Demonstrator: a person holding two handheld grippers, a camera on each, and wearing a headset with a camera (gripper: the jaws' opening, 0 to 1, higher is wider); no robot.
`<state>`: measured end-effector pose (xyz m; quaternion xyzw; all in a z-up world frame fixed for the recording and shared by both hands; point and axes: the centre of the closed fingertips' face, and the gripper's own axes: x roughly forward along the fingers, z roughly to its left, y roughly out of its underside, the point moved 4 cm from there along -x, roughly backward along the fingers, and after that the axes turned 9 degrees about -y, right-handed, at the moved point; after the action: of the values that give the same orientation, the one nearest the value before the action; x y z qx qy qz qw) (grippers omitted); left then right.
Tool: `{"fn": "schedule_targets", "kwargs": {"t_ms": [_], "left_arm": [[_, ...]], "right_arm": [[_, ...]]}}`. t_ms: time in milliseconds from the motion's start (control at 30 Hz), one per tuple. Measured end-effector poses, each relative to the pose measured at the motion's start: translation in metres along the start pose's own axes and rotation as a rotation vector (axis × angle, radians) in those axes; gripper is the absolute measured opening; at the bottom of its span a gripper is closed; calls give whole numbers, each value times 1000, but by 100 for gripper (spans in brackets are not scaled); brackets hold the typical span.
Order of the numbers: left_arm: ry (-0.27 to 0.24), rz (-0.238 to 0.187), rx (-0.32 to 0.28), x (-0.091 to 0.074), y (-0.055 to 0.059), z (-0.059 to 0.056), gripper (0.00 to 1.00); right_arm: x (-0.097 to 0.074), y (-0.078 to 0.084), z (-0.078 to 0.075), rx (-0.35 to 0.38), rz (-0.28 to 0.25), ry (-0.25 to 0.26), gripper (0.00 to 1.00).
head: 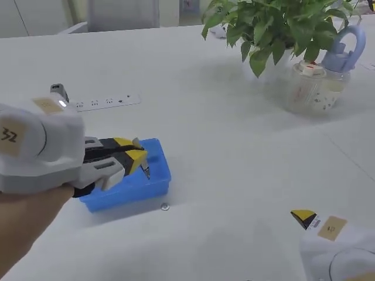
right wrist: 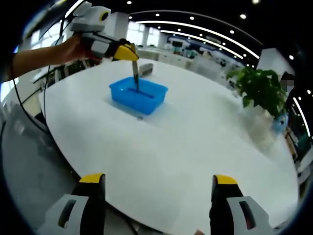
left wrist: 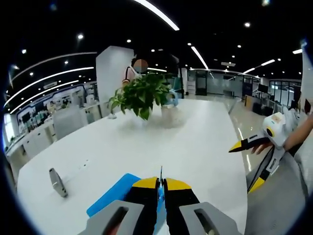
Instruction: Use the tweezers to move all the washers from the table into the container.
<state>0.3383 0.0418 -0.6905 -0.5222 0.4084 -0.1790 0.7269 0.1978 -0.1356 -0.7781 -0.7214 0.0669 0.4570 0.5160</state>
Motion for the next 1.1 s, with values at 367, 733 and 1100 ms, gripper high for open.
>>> {"fn": "schedule_targets", "kwargs": {"t_ms": [367, 733, 1100], "left_arm": [[34, 30, -32, 12, 16, -12, 0], [20, 53, -61, 24, 33, -15, 0], [48, 71, -81, 30, 43, -22, 0]], "right_arm": [[1, 0, 0, 0, 2, 1, 88], [1, 0, 0, 0, 7, -1, 87], [1, 1, 0, -2, 14, -5, 87]]}}
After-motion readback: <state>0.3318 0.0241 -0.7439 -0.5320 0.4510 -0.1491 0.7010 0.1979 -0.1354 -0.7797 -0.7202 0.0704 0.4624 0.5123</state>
